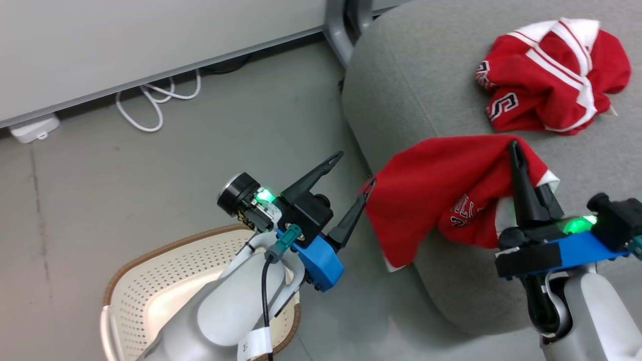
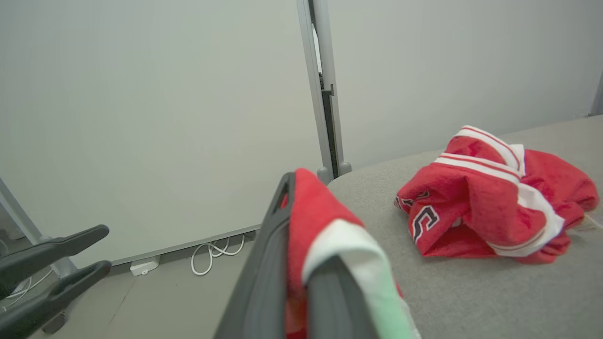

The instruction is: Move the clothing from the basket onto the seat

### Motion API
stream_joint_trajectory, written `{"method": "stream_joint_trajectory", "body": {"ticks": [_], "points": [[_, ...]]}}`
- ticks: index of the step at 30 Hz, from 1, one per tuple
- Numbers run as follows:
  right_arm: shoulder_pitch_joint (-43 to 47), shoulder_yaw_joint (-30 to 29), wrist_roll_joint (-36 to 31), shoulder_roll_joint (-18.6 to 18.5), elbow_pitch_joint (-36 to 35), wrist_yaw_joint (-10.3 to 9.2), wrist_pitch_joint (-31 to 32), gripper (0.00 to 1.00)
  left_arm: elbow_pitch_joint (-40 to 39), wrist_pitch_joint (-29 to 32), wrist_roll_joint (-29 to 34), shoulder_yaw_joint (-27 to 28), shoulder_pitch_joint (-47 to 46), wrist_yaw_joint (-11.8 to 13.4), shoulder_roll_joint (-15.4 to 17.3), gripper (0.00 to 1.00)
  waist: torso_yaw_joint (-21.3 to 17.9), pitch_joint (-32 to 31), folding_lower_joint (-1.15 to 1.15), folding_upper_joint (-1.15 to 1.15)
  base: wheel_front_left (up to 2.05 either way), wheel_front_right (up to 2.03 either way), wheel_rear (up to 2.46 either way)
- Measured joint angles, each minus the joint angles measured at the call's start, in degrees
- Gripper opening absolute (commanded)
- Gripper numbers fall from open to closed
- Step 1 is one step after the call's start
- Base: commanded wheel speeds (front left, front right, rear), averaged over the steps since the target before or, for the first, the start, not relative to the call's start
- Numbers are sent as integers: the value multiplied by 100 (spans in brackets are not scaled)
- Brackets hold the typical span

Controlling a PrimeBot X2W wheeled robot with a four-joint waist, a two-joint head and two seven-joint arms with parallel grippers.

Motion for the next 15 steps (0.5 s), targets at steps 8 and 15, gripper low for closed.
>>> {"method": "stream_joint_trajectory", "body": {"ticks": [8,15], "points": [[197,-191,-44,18,-94,0,0,0,29,0,24,-88,7,-14,-30,100,-265,91,0,0,0,0,0],[14,-187,-140,16,-210,0,0,0,-11,0,25,-77,-34,-32,-21,100,-244,146,0,0,0,0,0]]}}
